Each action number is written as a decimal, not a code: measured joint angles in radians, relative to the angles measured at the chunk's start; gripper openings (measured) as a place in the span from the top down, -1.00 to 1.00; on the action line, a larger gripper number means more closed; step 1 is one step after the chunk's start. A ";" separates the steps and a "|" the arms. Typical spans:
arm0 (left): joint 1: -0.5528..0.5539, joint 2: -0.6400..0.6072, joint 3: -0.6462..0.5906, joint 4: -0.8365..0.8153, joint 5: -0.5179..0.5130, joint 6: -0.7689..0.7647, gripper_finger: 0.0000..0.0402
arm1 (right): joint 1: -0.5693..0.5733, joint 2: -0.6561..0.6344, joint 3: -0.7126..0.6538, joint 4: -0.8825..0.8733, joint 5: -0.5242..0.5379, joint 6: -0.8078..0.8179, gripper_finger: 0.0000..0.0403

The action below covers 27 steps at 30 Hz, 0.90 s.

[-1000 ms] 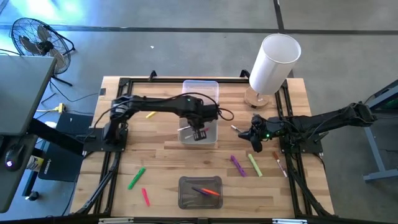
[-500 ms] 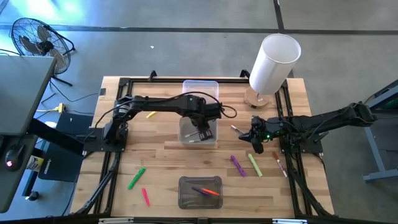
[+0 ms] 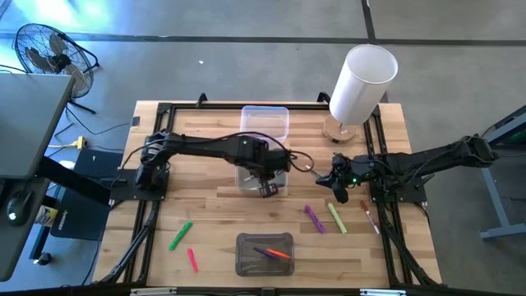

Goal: Pick & Place Markers
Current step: Put the yellow highlighter into the transparent bin

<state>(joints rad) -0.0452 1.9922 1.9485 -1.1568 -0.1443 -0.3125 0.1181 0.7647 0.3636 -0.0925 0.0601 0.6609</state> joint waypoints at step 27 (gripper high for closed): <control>-0.432 -0.860 -1.100 0.356 -0.183 -0.531 1.00 | 0.058 0.058 0.111 -0.142 0.159 0.108 1.00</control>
<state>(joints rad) -0.4770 1.1320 0.8485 -0.8005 -0.3274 -0.8439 0.1760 0.8227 0.4747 -0.2346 0.2194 0.7690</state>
